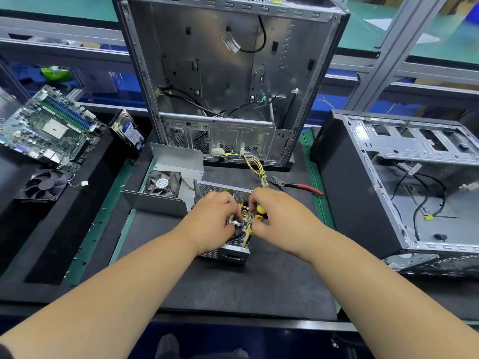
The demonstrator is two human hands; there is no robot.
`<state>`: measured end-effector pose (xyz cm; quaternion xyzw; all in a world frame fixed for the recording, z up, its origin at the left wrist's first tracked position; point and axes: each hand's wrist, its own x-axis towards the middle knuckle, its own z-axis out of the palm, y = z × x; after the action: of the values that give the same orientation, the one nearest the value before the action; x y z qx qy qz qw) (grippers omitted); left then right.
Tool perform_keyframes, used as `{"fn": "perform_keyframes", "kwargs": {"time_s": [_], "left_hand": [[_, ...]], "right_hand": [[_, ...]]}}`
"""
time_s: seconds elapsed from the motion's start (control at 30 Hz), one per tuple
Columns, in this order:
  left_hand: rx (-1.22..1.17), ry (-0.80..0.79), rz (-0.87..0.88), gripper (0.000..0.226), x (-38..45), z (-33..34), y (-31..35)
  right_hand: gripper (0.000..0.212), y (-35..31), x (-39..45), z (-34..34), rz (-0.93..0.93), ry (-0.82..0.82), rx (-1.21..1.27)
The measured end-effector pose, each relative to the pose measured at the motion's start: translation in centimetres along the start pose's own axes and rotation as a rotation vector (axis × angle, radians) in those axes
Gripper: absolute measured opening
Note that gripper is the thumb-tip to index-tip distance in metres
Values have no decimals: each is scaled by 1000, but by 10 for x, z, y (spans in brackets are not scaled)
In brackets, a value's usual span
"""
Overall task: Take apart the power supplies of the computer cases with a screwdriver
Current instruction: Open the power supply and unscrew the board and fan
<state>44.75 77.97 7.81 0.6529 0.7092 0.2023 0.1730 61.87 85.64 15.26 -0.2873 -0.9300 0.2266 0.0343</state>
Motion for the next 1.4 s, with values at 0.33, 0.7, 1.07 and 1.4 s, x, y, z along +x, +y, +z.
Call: {"fn": "perform_keyframes", "kwargs": {"time_s": [0.33,0.7,1.07,1.4], "left_hand": [[-2,7,2,25,-1,-1,0],[8,12,13,22,-1,0,-1],[-2,4,8,23,1,-2,0],[-18,2,7,24,0,0,-1]], "right_hand": [[22,2,2,4,52,37,-189],[35,2,0,2,18,42,-269],[19,-4,1,1,15,33,-128],[15,-3,5,-1,16,-2,-28]]}}
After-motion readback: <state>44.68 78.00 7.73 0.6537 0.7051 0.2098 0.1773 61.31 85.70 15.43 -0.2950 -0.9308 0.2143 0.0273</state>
